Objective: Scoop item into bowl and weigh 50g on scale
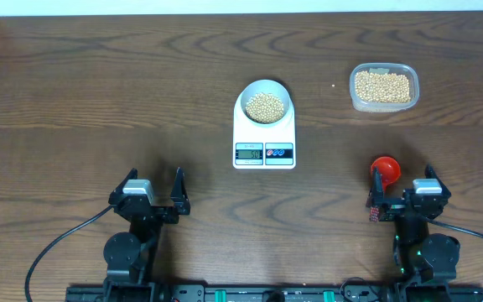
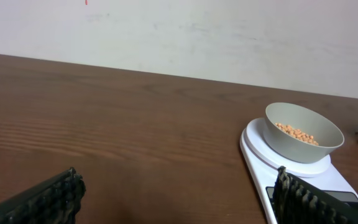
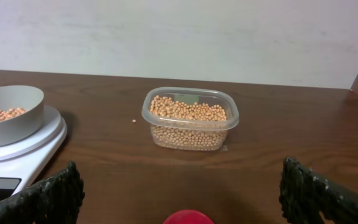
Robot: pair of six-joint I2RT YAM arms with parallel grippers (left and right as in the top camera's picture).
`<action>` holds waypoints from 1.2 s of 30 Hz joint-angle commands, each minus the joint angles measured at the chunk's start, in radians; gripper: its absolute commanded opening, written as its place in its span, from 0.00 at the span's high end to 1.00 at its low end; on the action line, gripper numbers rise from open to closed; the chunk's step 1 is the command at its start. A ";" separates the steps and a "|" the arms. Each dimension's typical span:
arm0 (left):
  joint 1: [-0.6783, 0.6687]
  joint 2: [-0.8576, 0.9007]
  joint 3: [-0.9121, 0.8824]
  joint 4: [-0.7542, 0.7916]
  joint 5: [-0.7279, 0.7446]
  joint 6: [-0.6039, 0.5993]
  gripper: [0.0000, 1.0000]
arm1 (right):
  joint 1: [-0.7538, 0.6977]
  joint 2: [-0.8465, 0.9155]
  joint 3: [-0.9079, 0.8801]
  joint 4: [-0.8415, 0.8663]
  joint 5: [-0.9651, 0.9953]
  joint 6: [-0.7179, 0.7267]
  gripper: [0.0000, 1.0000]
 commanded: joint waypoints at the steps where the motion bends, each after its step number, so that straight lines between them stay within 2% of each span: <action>1: 0.005 -0.006 -0.030 -0.013 -0.009 0.006 0.01 | 0.003 -0.006 -0.002 -0.003 -0.002 -0.009 0.01; 36: 0.005 0.043 -0.030 -0.013 -0.009 0.006 0.01 | 0.003 -0.006 -0.002 -0.003 -0.002 -0.009 0.01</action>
